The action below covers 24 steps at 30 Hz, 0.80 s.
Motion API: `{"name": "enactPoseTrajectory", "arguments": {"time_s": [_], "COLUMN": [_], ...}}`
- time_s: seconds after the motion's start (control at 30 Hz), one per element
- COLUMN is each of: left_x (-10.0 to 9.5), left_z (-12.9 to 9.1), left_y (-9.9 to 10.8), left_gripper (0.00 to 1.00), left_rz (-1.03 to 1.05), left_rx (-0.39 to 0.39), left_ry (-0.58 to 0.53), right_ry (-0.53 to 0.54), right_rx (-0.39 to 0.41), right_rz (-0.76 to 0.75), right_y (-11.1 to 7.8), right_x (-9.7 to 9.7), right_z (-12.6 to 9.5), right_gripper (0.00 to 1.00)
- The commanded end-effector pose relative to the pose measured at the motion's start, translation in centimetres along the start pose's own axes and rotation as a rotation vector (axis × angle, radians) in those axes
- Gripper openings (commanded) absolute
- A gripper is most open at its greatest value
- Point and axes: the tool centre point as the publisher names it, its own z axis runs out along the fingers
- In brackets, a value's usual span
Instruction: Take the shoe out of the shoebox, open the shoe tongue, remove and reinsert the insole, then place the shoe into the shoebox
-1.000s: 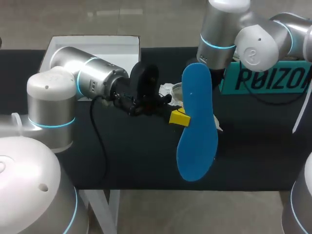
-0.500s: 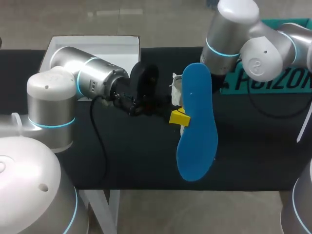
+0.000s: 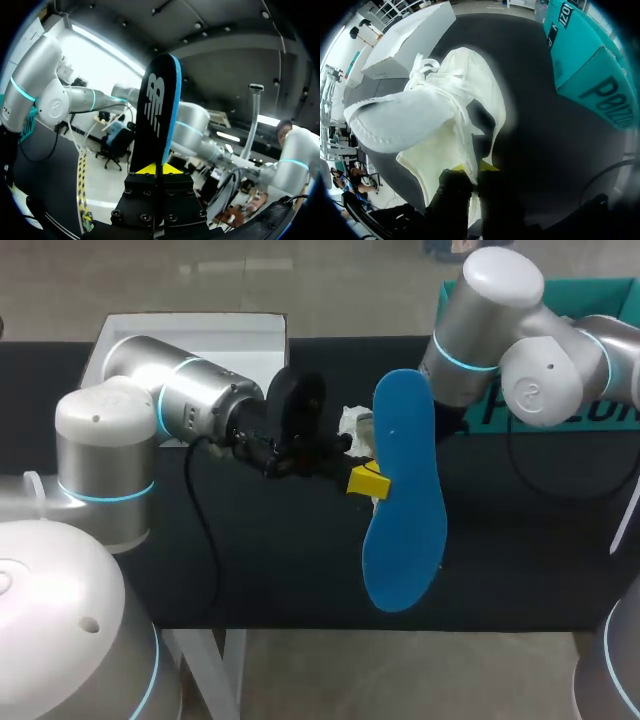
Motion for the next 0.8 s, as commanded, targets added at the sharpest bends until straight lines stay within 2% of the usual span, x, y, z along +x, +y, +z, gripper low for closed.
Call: {"name": "enactPoseTrajectory", "arguments": {"time_s": [0.03, 0.1, 0.13, 0.23, 0.27, 0.37, 0.43, 0.8], "left_x": [-0.2, -0.2, -0.2, -0.2, -0.2, -0.2, -0.2, -0.2], "left_z": [0.1, 0.1, 0.1, 0.1, 0.1, 0.1, 0.1, 0.1], "left_y": [0.0, 0.0, 0.0, 0.0, 0.0, 0.0, 0.0, 0.0], "left_gripper": [0.00, 0.00, 0.00, 0.00, 0.00, 0.00, 0.00, 0.00], "left_rz": [0.000, 0.000, 0.000, 0.000, 0.000, 0.000, 0.000, 0.000], "left_rx": [0.000, 0.000, 0.000, 0.000, 0.000, 0.000, 0.000, 0.000], "left_ry": [0.001, 0.001, 0.001, 0.001, 0.001, 0.001, 0.001, 0.001], "right_ry": [0.019, 0.034, 0.036, 0.044, 0.079, 0.315, 0.323, 0.323], "right_rx": [0.014, 0.029, 0.028, 0.004, -0.044, -0.302, -0.297, -0.297], "right_rz": [0.007, 0.026, 0.024, 0.031, 0.012, -0.081, -0.280, -0.280], "right_y": [0.5, 0.3, 0.3, 0.3, 0.4, 1.3, 2.5, 2.5], "right_x": [-0.2, -0.1, 0.0, 0.4, 0.8, 1.8, 2.3, 2.3], "right_z": [1.1, 1.1, 0.9, -0.8, -1.7, -4.2, -4.9, -4.9], "right_gripper": [0.00, 0.03, 1.00, 1.00, 1.00, 1.00, 1.00, 1.00]}}
